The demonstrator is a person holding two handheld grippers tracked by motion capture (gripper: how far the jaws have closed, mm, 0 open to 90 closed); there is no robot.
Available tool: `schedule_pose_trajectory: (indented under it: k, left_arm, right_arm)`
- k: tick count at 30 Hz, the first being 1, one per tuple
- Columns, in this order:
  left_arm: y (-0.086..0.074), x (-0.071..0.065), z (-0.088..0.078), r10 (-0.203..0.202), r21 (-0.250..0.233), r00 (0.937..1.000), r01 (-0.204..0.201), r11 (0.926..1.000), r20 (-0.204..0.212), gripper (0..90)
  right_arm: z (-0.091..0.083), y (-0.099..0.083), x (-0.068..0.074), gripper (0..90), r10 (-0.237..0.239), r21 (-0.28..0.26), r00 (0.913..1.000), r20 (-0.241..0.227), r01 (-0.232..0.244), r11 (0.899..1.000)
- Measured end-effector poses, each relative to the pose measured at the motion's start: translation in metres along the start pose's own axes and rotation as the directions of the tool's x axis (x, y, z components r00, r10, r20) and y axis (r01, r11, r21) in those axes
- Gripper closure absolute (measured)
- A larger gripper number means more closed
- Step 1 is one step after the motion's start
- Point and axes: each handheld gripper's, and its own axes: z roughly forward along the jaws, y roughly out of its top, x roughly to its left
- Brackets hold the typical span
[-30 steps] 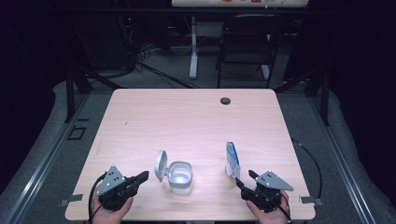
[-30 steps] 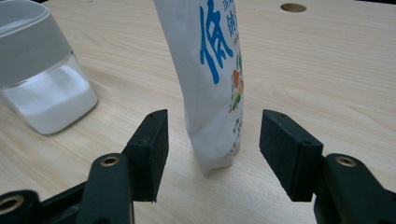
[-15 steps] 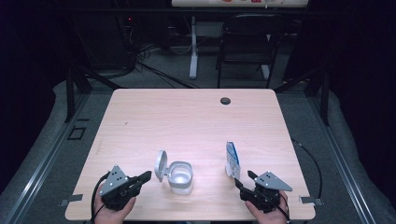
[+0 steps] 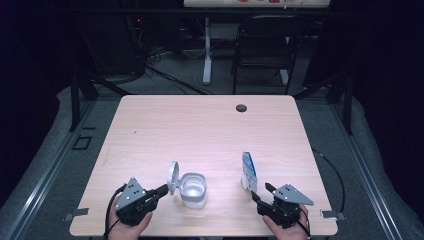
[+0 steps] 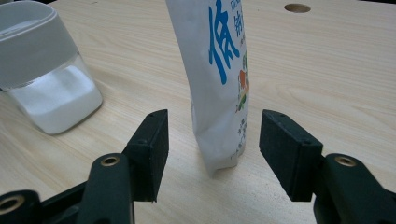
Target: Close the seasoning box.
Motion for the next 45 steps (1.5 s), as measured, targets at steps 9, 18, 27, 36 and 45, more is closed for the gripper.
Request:
schedule_pose_trajectory:
  k: [9,18,27,36,45]
  left_arm:
    - [0.002,-0.004,0.006,0.006,0.002,0.9999,-0.006,1.0000,0.013,90.0]
    - [0.004,-0.009,0.012,0.020,0.014,0.9996,-0.021,0.9997,0.018,89.7]
    - [0.001,-0.005,0.006,0.009,0.007,0.9999,-0.009,0.9999,0.010,81.8]
    - [-0.006,0.005,-0.002,-0.028,0.004,0.9992,0.028,0.9996,-0.027,58.9]
    - [-0.013,0.014,-0.013,-0.032,0.014,0.9974,0.033,0.9994,-0.065,53.7]
  right_arm:
    - [0.000,-0.001,0.000,42.9,0.000,0.000,1.0000,0.000,0.000,1.000]
    - [0.000,-0.001,-0.001,43.1,0.002,0.005,1.0000,-0.002,-0.002,1.000]
    - [0.001,-0.001,-0.001,43.2,0.005,0.008,1.0000,-0.006,-0.005,1.000]
    - [0.004,-0.001,0.000,43.2,0.002,0.009,1.0000,-0.006,-0.002,1.000]
    - [0.001,-0.001,-0.002,43.3,0.010,0.002,0.9999,-0.003,-0.010,1.000]
